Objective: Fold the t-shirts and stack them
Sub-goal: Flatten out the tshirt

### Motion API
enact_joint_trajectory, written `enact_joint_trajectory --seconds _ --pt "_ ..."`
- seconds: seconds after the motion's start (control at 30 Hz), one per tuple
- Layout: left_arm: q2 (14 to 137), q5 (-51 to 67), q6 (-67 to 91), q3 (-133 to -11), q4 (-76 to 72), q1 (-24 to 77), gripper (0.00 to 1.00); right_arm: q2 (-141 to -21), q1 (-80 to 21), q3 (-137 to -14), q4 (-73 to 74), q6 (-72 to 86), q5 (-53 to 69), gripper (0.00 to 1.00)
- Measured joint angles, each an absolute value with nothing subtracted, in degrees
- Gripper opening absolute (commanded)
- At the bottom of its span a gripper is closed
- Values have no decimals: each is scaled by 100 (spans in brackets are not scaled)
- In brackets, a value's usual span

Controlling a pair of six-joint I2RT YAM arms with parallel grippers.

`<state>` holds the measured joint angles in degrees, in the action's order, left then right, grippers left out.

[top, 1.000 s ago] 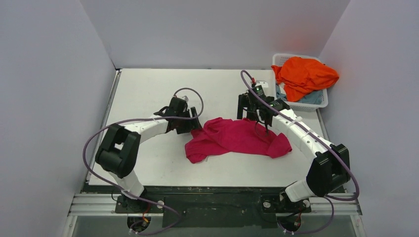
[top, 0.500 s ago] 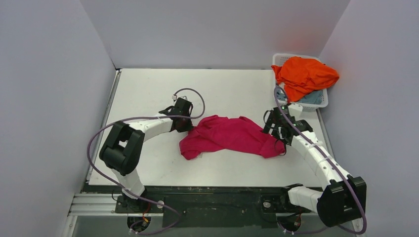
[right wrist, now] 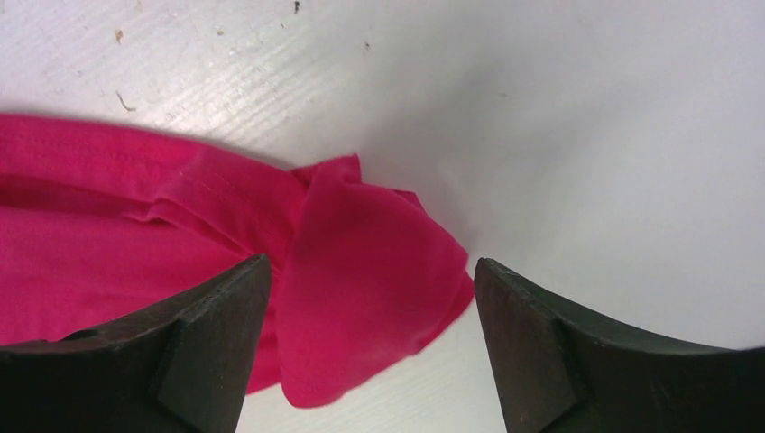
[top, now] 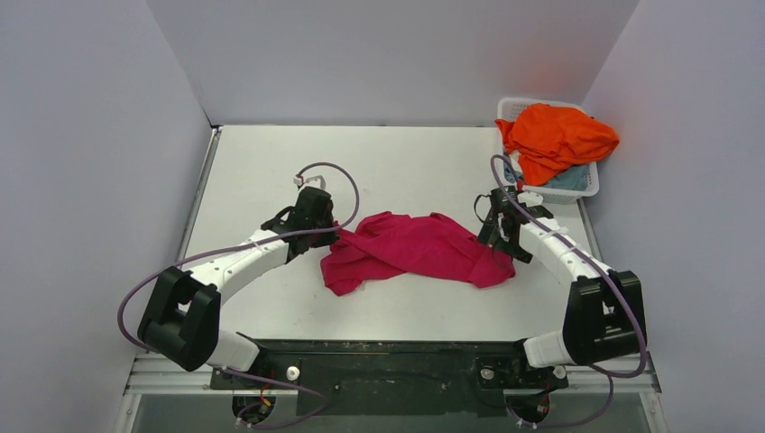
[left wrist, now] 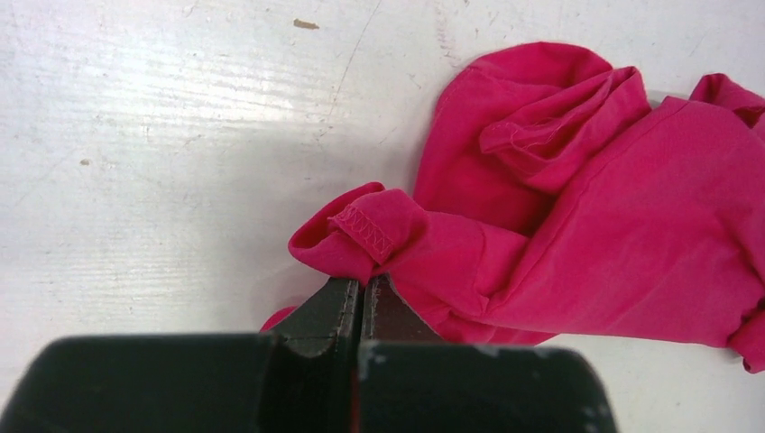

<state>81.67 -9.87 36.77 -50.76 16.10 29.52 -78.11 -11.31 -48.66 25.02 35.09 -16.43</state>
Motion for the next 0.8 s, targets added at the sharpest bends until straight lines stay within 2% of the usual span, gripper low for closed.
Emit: enact_joint_trajectory --seconds 0.17,0.23,0.3,0.33,0.37,0.4,0.47,0.63,0.8 --pt "8099 -1026 3680 -4958 1658 2952 0 -8383 -1133 -4993 2290 3616 -1616 72" --pt "8068 -1037 3677 -4958 1660 2952 0 -8471 -1135 -4989 2285 3645 -1629 67" --pt "8027 -1055 3677 -4958 1669 2952 0 -8525 -1140 -4947 2231 3675 -1660 54" --pt "8009 -1066 3677 -4958 1675 2952 0 -8541 -1140 -4919 2211 3691 -1673 38" --pt "7992 -1079 3677 -4958 1695 2952 0 -8558 -1157 -4880 2191 3736 -1680 28" --pt "7979 -1098 3677 -4958 1710 2952 0 -8571 -1173 -4851 2182 3732 -1697 13" --pt "7959 -1146 3677 -4958 1756 2952 0 -8578 -1208 -4779 2163 3789 -1752 0" --pt "7865 -1330 3651 -5068 1990 2952 0 -8291 -1326 -4770 2211 3809 -1949 0" --pt "7566 -1732 3481 -5725 2311 2952 0 -7105 -1413 -5216 2458 3592 -2117 0"
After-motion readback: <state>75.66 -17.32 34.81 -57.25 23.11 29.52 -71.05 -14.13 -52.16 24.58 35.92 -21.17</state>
